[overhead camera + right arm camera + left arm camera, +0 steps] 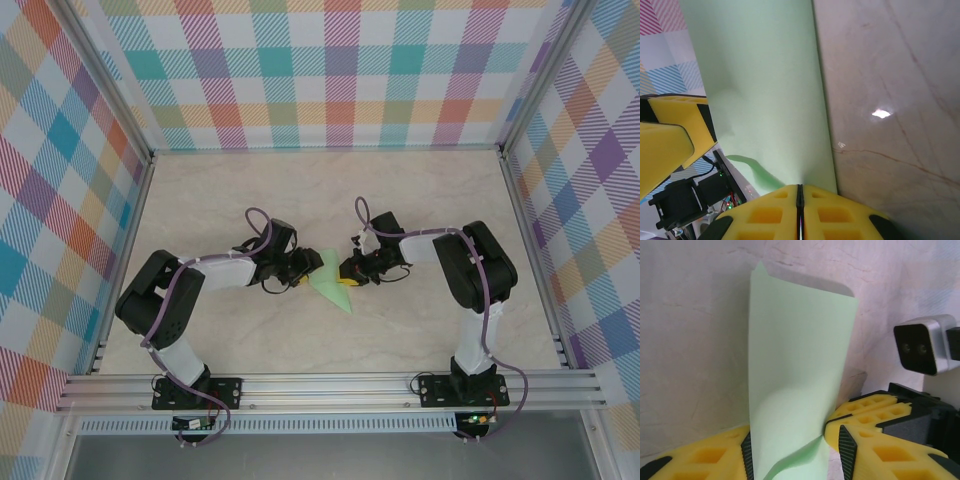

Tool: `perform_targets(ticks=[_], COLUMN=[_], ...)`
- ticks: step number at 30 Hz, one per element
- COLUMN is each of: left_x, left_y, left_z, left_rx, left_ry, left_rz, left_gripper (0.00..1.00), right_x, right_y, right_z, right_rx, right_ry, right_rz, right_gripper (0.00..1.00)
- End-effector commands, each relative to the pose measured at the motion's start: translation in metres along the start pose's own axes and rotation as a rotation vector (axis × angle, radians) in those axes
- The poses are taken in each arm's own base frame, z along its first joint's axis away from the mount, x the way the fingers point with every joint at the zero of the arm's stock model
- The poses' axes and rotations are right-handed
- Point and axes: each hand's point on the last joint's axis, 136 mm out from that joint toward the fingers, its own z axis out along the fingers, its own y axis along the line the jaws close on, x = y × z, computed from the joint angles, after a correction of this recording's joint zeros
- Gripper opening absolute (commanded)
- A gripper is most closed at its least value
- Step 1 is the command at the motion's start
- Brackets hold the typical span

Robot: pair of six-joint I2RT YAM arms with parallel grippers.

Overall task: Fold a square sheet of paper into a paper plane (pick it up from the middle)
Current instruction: Fold the wing for the fifth time at the center of the table.

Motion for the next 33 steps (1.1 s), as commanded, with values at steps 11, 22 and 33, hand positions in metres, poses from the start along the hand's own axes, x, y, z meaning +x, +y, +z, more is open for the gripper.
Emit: perform_targets(ticks=[11, 22, 33], left_x=[-0.019, -0.024, -0.024], left_y=[-0.008, -0.021, -0.010], left_z=[-0.002, 0.005, 0.010], left_rx=[0.101, 0.212, 0.161], left_ry=[-0.006, 0.040, 0.052], left_rz=[-0.058, -0.080, -0.088], left_gripper=[0.49, 0.48, 0.19], right_x=[0.012, 0.014, 0.008], right_y=[-0.061, -0.067, -0.055], right_z=[0.013, 0.015, 0.012], right_rx=[0.163, 0.177, 0.116], right_ry=[0.016, 0.023, 0.012], right_rz=[0.130, 0.135, 0.141], right_gripper=[0.10, 0.07, 0.11])
